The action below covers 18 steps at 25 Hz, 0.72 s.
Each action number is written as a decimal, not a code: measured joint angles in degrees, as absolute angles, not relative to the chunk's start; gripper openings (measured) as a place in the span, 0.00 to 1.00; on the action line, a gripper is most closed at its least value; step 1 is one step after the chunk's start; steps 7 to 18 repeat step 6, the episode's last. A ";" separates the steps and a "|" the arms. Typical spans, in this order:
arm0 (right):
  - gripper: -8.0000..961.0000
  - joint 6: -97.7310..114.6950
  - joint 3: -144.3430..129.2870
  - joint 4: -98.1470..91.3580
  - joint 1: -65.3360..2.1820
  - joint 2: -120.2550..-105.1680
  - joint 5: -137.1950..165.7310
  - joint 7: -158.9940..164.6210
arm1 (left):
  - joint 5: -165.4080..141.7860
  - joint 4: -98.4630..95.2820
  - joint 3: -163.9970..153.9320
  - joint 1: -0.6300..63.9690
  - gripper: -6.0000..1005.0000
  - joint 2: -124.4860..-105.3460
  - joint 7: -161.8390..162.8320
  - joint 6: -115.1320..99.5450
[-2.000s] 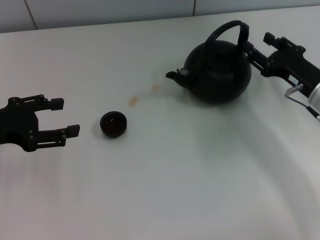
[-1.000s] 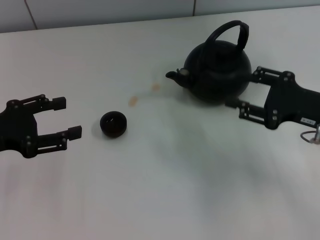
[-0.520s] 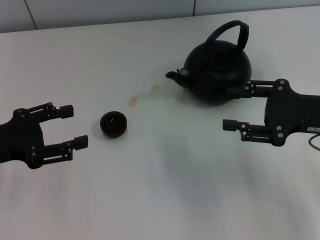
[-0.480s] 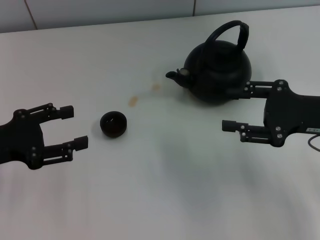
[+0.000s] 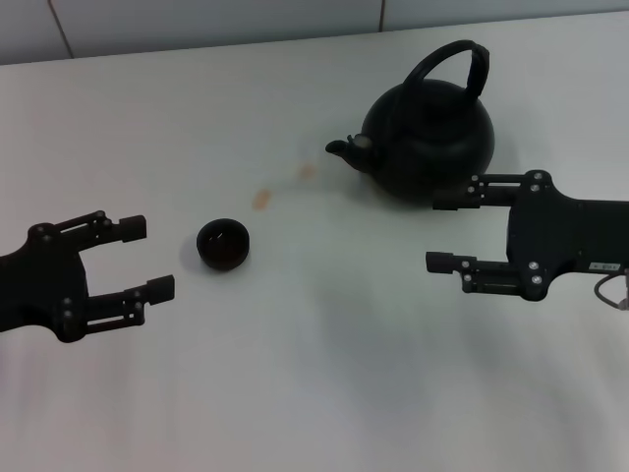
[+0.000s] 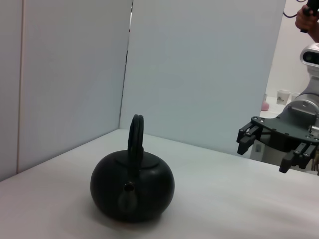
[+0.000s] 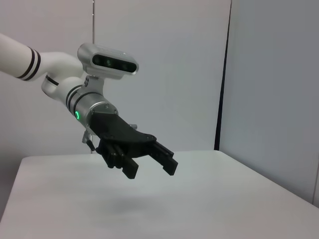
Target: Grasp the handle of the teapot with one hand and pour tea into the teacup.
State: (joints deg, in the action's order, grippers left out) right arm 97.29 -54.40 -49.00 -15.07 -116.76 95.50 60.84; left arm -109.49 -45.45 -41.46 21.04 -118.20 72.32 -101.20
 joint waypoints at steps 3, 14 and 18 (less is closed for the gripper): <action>0.65 97.29 -54.36 -48.72 -15.09 -116.97 95.54 60.18 | -109.50 -44.53 -41.37 21.05 0.79 -118.21 70.93 -101.21; 0.65 97.21 -54.33 -48.55 -15.12 -117.25 95.57 59.89 | -109.49 -43.50 -41.37 21.08 0.79 -118.25 69.40 -101.23; 0.65 97.21 -54.33 -48.55 -15.12 -117.25 95.57 59.89 | -109.49 -43.50 -41.37 21.08 0.79 -118.25 69.40 -101.23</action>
